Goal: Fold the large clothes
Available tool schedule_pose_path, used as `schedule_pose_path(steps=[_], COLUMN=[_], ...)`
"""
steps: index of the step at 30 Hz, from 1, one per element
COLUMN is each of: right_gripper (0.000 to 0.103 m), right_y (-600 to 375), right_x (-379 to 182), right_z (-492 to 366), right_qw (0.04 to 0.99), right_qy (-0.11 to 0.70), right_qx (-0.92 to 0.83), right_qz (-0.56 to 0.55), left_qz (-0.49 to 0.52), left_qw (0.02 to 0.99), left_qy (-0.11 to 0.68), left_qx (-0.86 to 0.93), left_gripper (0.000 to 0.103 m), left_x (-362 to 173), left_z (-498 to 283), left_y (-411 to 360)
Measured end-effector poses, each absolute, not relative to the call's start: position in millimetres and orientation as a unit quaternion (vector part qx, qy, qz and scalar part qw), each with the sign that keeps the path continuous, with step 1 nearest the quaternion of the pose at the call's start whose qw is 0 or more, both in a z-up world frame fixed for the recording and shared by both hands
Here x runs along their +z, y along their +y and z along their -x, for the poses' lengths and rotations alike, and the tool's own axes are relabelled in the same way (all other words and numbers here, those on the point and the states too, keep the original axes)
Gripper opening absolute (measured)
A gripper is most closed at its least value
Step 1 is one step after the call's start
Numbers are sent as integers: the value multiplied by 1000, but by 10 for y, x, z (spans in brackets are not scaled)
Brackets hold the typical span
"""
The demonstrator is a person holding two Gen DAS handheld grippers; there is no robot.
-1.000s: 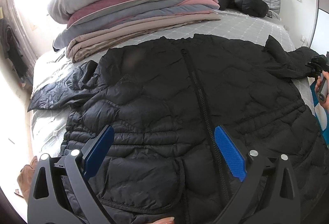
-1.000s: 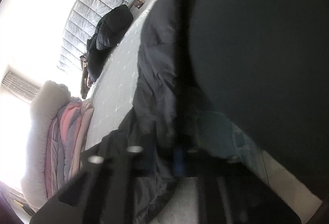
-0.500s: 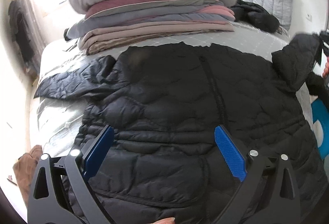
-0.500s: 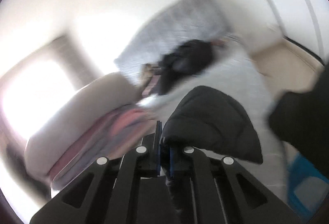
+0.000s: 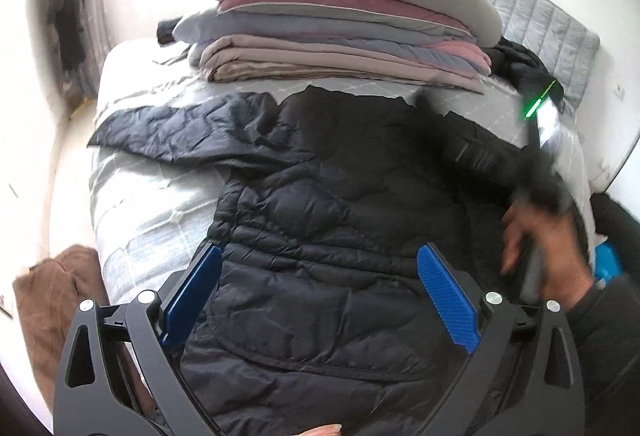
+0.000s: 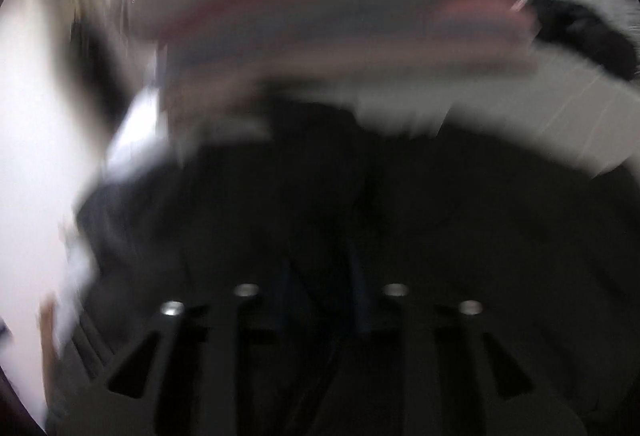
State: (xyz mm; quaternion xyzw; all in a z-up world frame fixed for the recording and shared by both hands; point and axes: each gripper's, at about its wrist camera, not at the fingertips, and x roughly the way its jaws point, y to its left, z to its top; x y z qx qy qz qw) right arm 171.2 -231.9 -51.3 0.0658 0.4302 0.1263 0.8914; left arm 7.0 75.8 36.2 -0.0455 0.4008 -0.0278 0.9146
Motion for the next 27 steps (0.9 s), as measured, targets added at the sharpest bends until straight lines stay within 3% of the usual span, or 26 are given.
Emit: schedule_pose_path(steps=[4, 8, 11, 13, 15, 20, 27], right_gripper=[42, 69, 72, 73, 74, 74, 77], right_y=[-2398, -2490, -2432, -2308, -2129, -2163, -2458], right_x=[-524, -150, -105, -266, -659, -421, -112], right_z=[-1623, -1560, -1592, -1707, -1859, -1690, -736], right_qw=[883, 907, 906, 891, 852, 852, 835], right_qy=[439, 365, 357, 398, 491, 472, 445], right_qx=[147, 164, 167, 162, 146, 170, 206], right_qz=[-74, -132, -158, -146, -110, -153, -251], left_qz=[69, 79, 79, 76, 76, 117, 340], left_qw=[911, 910, 909, 908, 907, 900, 835], left_qy=[405, 407, 409, 411, 413, 419, 423], left_qx=[-28, -23, -20, -19, -17, -31, -90], left_gripper=[94, 94, 94, 94, 94, 94, 94], left_x=[355, 346, 326, 306, 290, 289, 79], left_z=[-63, -74, -78, -90, -105, -161, -596], left_y=[922, 1006, 1008, 1012, 1030, 1313, 2627])
